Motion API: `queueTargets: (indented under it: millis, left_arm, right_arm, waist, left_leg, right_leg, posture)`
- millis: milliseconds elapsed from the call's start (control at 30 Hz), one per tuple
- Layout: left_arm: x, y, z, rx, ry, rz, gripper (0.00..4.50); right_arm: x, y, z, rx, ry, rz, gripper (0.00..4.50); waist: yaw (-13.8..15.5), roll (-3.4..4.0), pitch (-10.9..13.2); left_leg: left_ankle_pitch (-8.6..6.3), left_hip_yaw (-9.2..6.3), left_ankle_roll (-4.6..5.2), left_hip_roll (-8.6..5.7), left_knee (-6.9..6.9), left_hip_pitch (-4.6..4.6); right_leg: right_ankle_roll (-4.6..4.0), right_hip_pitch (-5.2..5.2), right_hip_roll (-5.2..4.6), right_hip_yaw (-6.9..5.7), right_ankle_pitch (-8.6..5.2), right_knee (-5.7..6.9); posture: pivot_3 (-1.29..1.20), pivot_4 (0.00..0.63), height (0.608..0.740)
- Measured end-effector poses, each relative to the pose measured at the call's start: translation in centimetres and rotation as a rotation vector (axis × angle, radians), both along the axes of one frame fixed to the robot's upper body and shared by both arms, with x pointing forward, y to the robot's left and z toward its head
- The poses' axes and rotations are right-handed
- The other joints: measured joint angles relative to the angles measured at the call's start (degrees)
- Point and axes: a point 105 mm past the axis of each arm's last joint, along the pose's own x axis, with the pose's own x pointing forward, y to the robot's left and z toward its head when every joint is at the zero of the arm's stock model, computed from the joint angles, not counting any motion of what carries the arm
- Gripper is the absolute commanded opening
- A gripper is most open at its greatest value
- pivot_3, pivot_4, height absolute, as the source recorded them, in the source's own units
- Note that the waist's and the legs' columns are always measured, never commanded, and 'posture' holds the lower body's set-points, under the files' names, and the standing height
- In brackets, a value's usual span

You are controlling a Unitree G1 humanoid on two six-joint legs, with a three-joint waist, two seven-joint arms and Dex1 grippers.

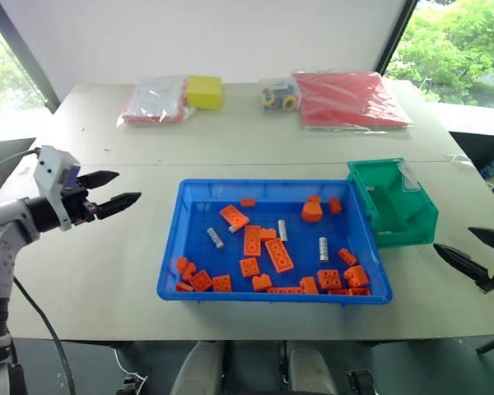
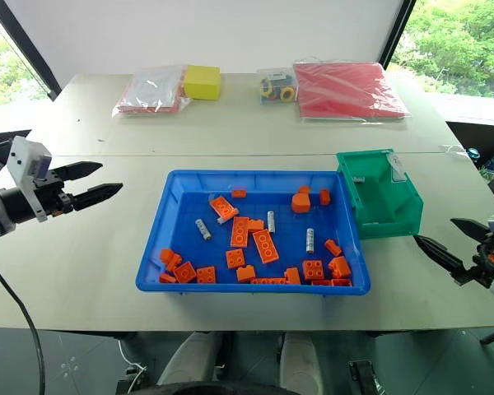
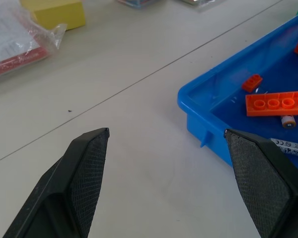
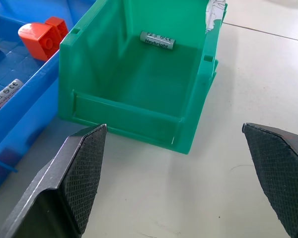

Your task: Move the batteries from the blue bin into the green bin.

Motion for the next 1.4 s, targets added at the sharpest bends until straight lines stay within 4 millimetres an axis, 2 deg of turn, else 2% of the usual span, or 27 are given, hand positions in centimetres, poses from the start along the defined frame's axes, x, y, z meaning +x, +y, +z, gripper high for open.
queueTargets:
  millis: [367, 733, 833, 900, 967, 1033, 1133, 1200, 1300, 1400]
  left_arm:
    - [-0.4, -0.2, -0.8, -0.009, 0.033, -0.024, 3.86]
    - [-0.7, -0.9, -0.6, -0.018, 0.033, -0.066, 3.86]
    - [-0.8, -1.3, -0.5, -0.019, 0.033, -0.081, 3.86]
    - [-1.1, -1.8, -0.4, -0.023, 0.036, -0.104, 3.86]
    - [-1.7, -2.6, -0.3, -0.026, 0.049, -0.154, 3.86]
    - [-2.2, -3.1, -0.2, -0.018, 0.057, -0.19, 3.86]
    - [-2.9, -3.7, -0.1, -0.005, 0.073, -0.235, 3.86]
    - [-3.4, -3.9, 0.1, 0.011, 0.09, -0.265, 3.86]
    - [-4.2, -5.0, 1.2, 0.043, 0.083, -0.349, 3.86]
    - [-4.5, -5.4, 1.6, 0.054, 0.082, -0.38, 3.86]
  right_arm:
    - [0.0, 0.3, 0.1, -0.001, 0.008, 0.008, 4.5]
    - [0.1, 0.6, 0.5, -0.009, 0.009, 0.014, 4.5]
    - [0.6, 0.9, 1.3, -0.016, 0.003, 0.035, 4.5]
    - [1.2, 1.8, 2.7, -0.022, -0.024, 0.077, 4.5]
    - [2.3, 3.4, 5.0, -0.032, -0.075, 0.139, 4.5]
    - [3.2, 5.1, 6.3, -0.047, -0.094, 0.201, 4.5]
    - [4.2, 8.0, 6.6, -0.046, -0.082, 0.288, 4.5]
    - [5.4, 11.6, 6.6, -0.021, -0.072, 0.396, 4.5]
    - [5.8, 18.9, 6.4, -0.005, -0.057, 0.643, 4.5]
    - [7.5, 24.1, 4.8, 0.041, 0.031, 0.709, 4.5]
  waist:
    - [0.0, 0.0, 0.0]
    - [0.0, 0.01, 0.0]
    - [-0.1, 0.02, 0.0]
    - [-0.2, 0.06, 0.0]
    - [-0.3, 0.13, 0.1]
    - [-0.2, 0.08, 0.1]
    - [-0.1, 0.08, 0.1]
    - [-0.2, 0.06, 0.1]
    - [-0.7, 0.05, 0.2]
    - [-0.8, 0.07, 0.2]
  left_leg:
    - [0.0, 0.0, 0.0, 0.0, 0.0, 0.0]
    - [0.0, 0.01, 0.0, 0.0, 0.0, 0.0]
    - [0.0, 0.03, 0.0, 0.0, 0.03, 0.0]
    - [0.0, 0.05, 0.0, 0.01, 0.03, 0.01]
    - [0.0, 0.08, 0.01, 0.02, 0.04, 0.02]
    - [0.0, 0.05, 0.01, 0.06, 0.03, 0.01]
    - [0.0, 0.05, 0.01, 0.07, 0.02, -0.07]
    - [0.01, 0.07, 0.0, 0.06, 0.08, -0.18]
    - [0.03, 0.03, -0.01, 0.09, 0.09, -0.38]
    - [0.07, 0.02, -0.06, 0.05, 0.08, -0.52]
  right_leg:
    - [0.0, 0.0, 0.0, 0.0, 0.0, 0.0]
    - [0.0, -0.01, 0.0, 0.0, 0.0, 0.01]
    - [0.0, 0.0, 0.0, 0.01, 0.0, 0.02]
    - [0.0, -0.01, 0.0, 0.03, 0.0, 0.05]
    - [-0.01, -0.04, 0.0, 0.05, 0.01, 0.07]
    - [-0.02, -0.04, 0.04, 0.03, 0.0, 0.07]
    - [-0.03, -0.12, 0.02, 0.04, 0.0, 0.05]
    - [-0.06, -0.24, 0.01, 0.05, 0.02, 0.08]
    - [-0.11, -0.47, 0.06, 0.05, 0.05, 0.12]
    - [-0.1, -0.64, 0.07, 0.06, 0.07, 0.15]
  posture:
    - [0.0, 0.15, 0.735]
    - [0.0, 0.15, 0.735]
    - [0.0, 0.15, 0.735]
    - [0.0, 0.15, 0.735]
    - [0.0, 0.15, 0.735]
    - [0.0, 0.15, 0.735]
    - [0.0, 0.15, 0.735]
    - [0.0, 0.15, 0.735]
    - [0.0, 0.15, 0.735]
    - [0.0, 0.15, 0.735]
